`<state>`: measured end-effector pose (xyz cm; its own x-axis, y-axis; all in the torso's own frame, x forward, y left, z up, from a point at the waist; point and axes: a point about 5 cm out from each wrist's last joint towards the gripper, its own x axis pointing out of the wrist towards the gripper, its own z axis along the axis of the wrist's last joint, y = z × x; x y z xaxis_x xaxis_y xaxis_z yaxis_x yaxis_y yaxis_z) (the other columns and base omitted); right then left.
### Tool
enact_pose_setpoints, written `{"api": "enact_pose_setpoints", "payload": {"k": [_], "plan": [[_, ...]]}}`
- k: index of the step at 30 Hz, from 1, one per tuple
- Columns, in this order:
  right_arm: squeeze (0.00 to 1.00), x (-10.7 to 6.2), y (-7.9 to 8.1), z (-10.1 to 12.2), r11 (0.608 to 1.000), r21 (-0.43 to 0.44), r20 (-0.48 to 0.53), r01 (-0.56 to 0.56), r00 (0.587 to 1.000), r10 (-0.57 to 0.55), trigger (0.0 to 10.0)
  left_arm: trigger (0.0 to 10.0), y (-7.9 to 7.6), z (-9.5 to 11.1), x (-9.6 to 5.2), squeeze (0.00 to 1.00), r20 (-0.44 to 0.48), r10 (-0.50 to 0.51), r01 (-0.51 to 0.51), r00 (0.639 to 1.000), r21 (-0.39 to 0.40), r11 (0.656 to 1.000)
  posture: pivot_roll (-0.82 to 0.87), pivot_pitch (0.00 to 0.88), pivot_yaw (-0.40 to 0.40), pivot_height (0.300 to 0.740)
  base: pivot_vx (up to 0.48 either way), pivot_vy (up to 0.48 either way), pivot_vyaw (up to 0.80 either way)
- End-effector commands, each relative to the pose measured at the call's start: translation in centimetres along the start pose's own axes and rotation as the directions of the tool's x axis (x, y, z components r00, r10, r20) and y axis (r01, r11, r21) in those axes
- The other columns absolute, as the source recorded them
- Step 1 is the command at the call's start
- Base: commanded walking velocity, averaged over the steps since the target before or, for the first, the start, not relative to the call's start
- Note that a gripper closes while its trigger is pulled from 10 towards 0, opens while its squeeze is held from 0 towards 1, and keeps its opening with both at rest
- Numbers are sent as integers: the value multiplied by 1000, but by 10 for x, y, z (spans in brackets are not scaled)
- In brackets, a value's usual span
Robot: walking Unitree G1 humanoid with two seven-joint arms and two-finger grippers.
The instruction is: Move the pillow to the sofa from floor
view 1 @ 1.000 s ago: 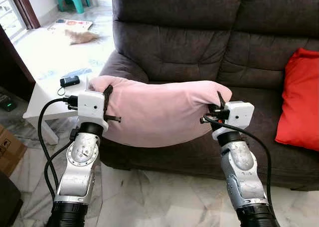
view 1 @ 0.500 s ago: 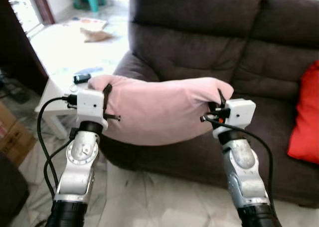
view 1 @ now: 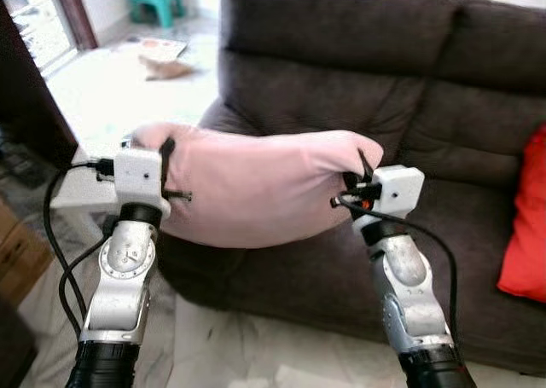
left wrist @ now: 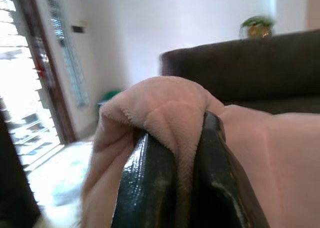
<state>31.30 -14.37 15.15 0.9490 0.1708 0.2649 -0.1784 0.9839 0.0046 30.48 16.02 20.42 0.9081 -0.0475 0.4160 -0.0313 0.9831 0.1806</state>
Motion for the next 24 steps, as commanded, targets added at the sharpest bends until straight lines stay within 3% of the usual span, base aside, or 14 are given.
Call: {"api": "enact_pose_setpoints", "payload": {"k": [1,15,20,24], "plan": [[0,8,0,24,1000,10,117,7,993,-8,10000,10000,6,7,1,0,32,11,-12,999,34,999,6,73,-72,740,292,0,0],[0,11,3,29,1000,1,125,-4,992,4,10000,10000,11,10,6,0,40,20,-22,999,43,999,6,83,-73,740,291,0,0],[0,10,4,30,999,-39,124,-24,992,28,10000,10000,11,10,6,0,38,22,-24,999,42,999,8,83,-74,740,295,0,0],[0,10,4,28,999,-25,115,-20,993,23,10000,10000,11,10,6,0,37,20,-21,999,40,999,8,83,-75,740,296,0,800]]}}
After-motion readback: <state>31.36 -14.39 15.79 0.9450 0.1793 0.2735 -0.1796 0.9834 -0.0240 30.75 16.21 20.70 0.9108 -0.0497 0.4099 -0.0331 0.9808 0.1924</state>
